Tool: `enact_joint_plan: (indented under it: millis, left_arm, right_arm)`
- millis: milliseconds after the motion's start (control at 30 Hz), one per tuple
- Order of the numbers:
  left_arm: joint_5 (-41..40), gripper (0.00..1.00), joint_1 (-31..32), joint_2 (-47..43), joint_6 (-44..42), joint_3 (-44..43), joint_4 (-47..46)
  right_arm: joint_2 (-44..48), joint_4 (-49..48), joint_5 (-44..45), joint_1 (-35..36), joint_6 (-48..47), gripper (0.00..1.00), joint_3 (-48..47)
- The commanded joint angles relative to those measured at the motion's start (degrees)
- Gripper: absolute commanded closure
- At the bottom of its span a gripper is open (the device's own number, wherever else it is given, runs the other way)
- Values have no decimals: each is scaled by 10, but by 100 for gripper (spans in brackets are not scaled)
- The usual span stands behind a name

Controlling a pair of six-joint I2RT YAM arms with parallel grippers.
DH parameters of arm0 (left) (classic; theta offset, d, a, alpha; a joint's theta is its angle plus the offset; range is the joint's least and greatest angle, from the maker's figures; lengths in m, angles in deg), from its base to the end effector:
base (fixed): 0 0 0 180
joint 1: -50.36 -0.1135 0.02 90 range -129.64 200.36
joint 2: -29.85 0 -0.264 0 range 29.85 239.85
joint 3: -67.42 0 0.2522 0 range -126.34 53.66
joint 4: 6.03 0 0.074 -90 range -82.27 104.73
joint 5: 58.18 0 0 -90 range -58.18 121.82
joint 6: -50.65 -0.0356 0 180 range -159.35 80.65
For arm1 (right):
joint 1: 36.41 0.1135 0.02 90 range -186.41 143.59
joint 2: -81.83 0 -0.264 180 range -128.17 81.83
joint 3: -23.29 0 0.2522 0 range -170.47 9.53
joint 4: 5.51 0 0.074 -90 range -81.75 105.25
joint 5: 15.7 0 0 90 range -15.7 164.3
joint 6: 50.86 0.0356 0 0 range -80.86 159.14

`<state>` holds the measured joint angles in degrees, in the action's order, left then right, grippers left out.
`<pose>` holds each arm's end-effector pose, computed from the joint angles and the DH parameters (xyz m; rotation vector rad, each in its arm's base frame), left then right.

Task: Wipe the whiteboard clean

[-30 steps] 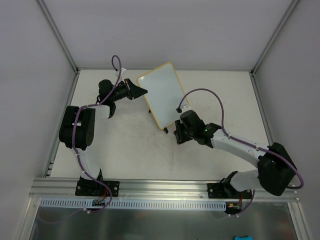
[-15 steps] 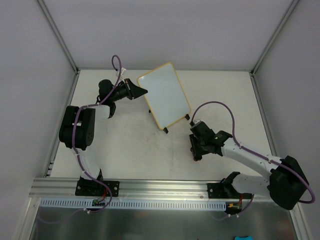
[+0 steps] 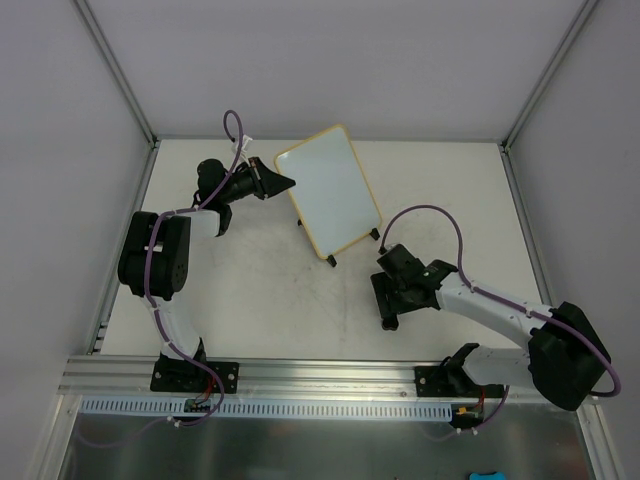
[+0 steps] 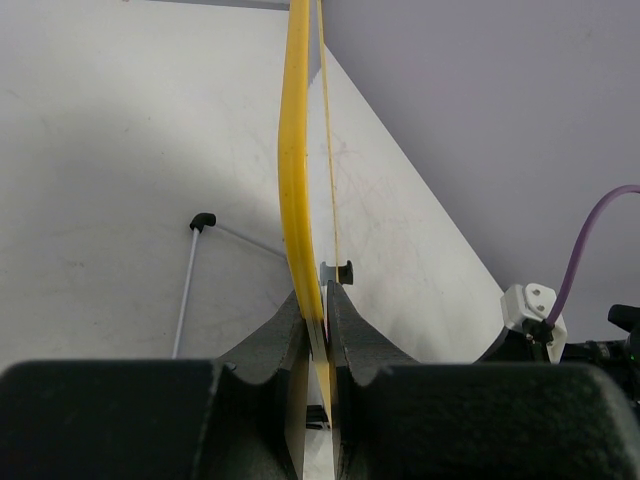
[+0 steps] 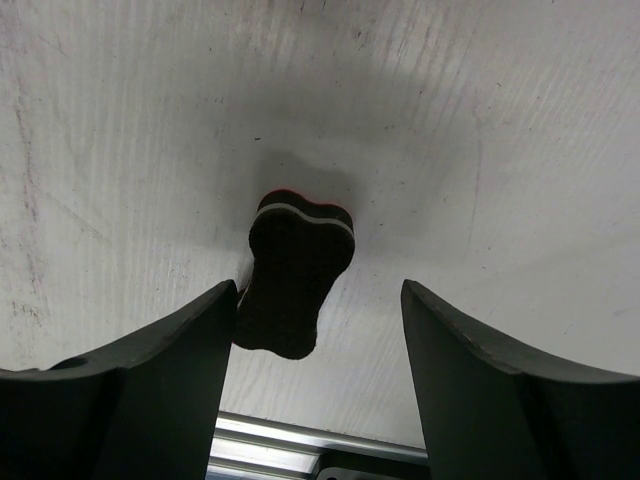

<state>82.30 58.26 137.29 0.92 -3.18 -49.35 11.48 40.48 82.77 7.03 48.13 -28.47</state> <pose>0.3895 -0.0818 0.2251 0.3326 1.6135 -1.2929 0.1613 0.1455 0.1831 -0.7504 2.5714 0.0889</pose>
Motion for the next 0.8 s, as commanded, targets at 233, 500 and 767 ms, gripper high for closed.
enact_joint_plan:
  millis: [233, 500, 767]
  left_arm:
    - [30, 66, 3, -21, -42, -4, -22]
    - [27, 53, -1, -32, -38, 9, -34]
    - [30, 53, -4, -22, -29, 8, -41]
  right_arm:
    - [30, 9, 13, -3, 4, 31, -1]
    - [43, 3, 7, -3, 6, 32, 3]
    - [66, 1, 3, -3, 7, 32, 6]
